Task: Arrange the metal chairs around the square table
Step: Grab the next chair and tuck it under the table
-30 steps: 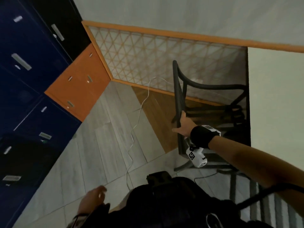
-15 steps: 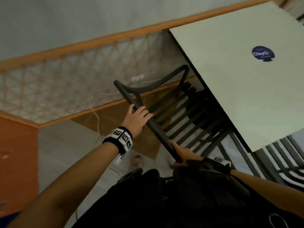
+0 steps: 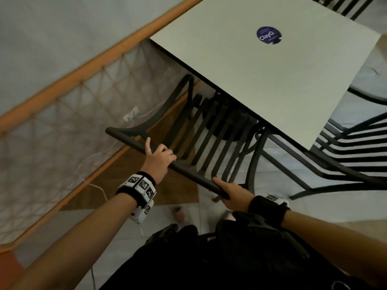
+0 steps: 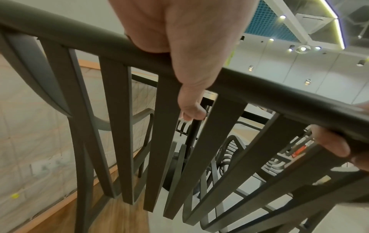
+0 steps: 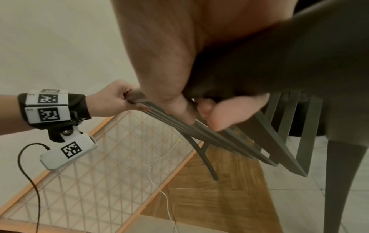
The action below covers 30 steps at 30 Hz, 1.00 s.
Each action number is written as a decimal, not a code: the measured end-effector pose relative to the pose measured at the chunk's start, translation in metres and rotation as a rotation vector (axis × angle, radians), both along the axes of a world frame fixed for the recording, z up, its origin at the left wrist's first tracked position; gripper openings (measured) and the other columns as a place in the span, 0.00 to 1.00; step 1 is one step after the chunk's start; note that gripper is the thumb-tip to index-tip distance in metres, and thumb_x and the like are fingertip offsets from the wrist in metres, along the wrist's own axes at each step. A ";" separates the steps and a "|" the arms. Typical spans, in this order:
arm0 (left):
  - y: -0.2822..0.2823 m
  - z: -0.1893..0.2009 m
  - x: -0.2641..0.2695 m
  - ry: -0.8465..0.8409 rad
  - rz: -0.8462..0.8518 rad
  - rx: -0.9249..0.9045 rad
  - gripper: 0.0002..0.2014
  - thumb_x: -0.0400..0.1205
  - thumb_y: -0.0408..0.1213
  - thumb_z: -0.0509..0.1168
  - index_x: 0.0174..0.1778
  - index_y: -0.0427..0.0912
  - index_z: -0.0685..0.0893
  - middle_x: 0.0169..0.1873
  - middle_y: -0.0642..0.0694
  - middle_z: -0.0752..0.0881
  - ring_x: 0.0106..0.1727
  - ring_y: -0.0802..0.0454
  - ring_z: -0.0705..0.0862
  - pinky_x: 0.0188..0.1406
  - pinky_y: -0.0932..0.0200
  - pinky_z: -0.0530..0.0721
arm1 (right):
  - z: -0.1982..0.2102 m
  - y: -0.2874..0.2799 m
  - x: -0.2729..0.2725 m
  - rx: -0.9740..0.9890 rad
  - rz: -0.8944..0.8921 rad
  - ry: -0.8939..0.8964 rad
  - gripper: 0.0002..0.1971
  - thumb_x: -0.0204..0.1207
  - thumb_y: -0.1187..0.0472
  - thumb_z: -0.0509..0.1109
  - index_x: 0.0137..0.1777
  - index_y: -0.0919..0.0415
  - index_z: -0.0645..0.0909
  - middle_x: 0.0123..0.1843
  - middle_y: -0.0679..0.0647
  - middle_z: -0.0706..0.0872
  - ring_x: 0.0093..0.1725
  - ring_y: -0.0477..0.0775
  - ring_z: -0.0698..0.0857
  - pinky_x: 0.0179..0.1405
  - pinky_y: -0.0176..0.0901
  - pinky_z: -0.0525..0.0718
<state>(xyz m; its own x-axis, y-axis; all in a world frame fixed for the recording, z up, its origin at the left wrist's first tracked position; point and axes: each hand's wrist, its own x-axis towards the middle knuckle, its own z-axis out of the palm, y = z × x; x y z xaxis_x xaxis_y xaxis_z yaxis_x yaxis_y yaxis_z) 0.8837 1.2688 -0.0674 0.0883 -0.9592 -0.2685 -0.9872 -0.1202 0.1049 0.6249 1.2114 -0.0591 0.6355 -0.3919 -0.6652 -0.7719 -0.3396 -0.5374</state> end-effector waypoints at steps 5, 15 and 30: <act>-0.017 0.007 0.027 0.014 0.032 -0.010 0.14 0.74 0.28 0.68 0.48 0.54 0.86 0.52 0.57 0.86 0.69 0.50 0.74 0.78 0.24 0.41 | -0.001 0.001 0.028 0.015 -0.067 -0.071 0.30 0.77 0.64 0.60 0.75 0.38 0.60 0.50 0.58 0.83 0.43 0.61 0.86 0.44 0.63 0.89; -0.077 0.014 0.047 0.024 -0.002 -0.013 0.12 0.76 0.27 0.67 0.45 0.50 0.86 0.48 0.52 0.86 0.68 0.47 0.75 0.79 0.24 0.41 | -0.002 -0.039 0.052 -0.020 -0.175 -0.074 0.27 0.80 0.65 0.59 0.72 0.37 0.63 0.46 0.57 0.82 0.31 0.56 0.84 0.25 0.48 0.88; -0.115 0.011 0.055 -0.086 0.027 -0.004 0.10 0.77 0.30 0.66 0.46 0.51 0.87 0.45 0.49 0.87 0.66 0.42 0.76 0.80 0.27 0.47 | 0.009 -0.060 0.065 0.022 -0.206 -0.147 0.24 0.82 0.59 0.64 0.75 0.45 0.62 0.43 0.47 0.78 0.36 0.47 0.81 0.32 0.43 0.86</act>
